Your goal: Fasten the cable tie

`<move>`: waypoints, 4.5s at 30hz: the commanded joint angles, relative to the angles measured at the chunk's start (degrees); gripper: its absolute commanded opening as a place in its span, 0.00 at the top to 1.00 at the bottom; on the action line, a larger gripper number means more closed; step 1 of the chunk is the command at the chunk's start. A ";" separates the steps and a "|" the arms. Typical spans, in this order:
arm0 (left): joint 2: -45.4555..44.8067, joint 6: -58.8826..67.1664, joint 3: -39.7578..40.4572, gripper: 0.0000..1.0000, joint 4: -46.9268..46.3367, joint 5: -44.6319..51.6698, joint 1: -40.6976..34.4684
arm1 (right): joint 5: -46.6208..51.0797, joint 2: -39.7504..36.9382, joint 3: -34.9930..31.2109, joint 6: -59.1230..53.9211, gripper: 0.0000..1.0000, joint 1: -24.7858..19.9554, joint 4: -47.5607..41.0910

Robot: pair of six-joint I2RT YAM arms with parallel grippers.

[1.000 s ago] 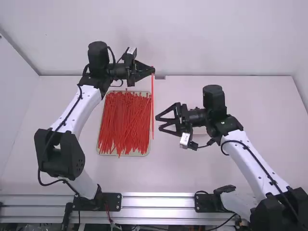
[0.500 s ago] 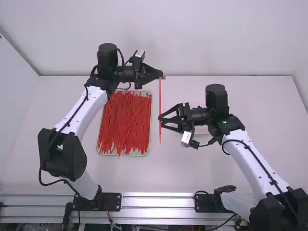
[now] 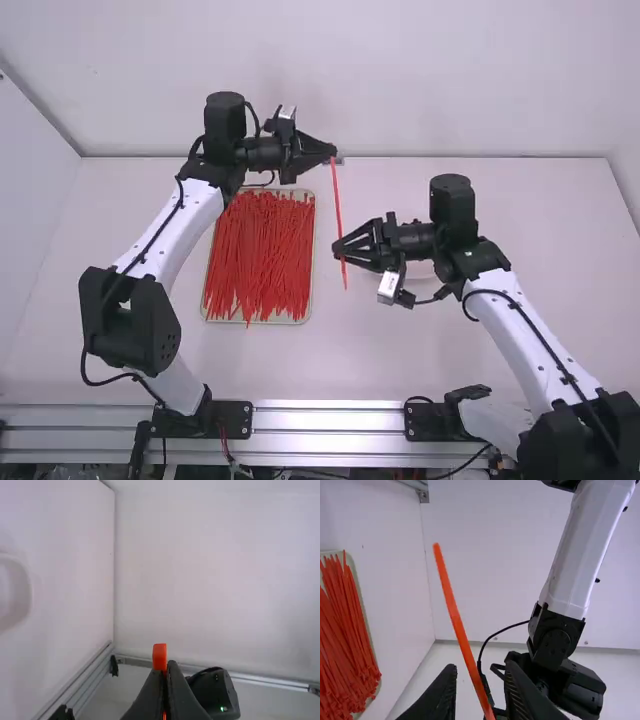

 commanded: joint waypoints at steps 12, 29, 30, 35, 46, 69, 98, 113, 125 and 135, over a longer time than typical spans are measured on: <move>0.07 0.87 0.85 0.98 1.99 1.29 0.04 | -0.76 0.33 -0.55 0.17 0.91 -1.05 0.13; 0.07 4.28 0.85 0.98 1.64 4.02 0.42 | -0.31 0.33 -0.55 0.26 0.87 -0.79 1.01; 0.07 4.31 0.85 0.98 1.51 3.91 0.26 | -0.39 0.33 -0.55 0.20 0.87 -0.85 0.98; 0.07 4.28 0.85 0.98 1.55 3.78 0.07 | -0.57 0.33 -0.55 0.26 1.00 -0.83 0.92; 0.07 5.75 0.85 0.98 1.51 3.58 0.22 | -0.61 0.33 -0.55 3.23 1.00 -0.92 0.98; 0.07 5.60 0.85 0.98 1.73 2.05 1.18 | -0.59 0.33 -0.55 2.82 0.78 -0.59 1.36; 0.07 5.77 0.85 0.98 1.62 1.88 1.16 | -4.94 0.33 -0.55 9.35 0.01 -1.11 0.28; 0.07 6.47 0.85 0.98 1.97 2.29 1.14 | -4.68 0.33 -0.55 1.07 0.01 -1.25 -0.31; 0.07 5.64 0.85 0.98 1.31 3.85 1.14 | -4.92 0.33 -0.55 1.05 0.01 -2.89 -0.09; 0.07 4.63 0.85 0.98 -0.63 3.63 1.09 | -4.63 0.33 -0.55 1.07 0.32 -1.97 2.86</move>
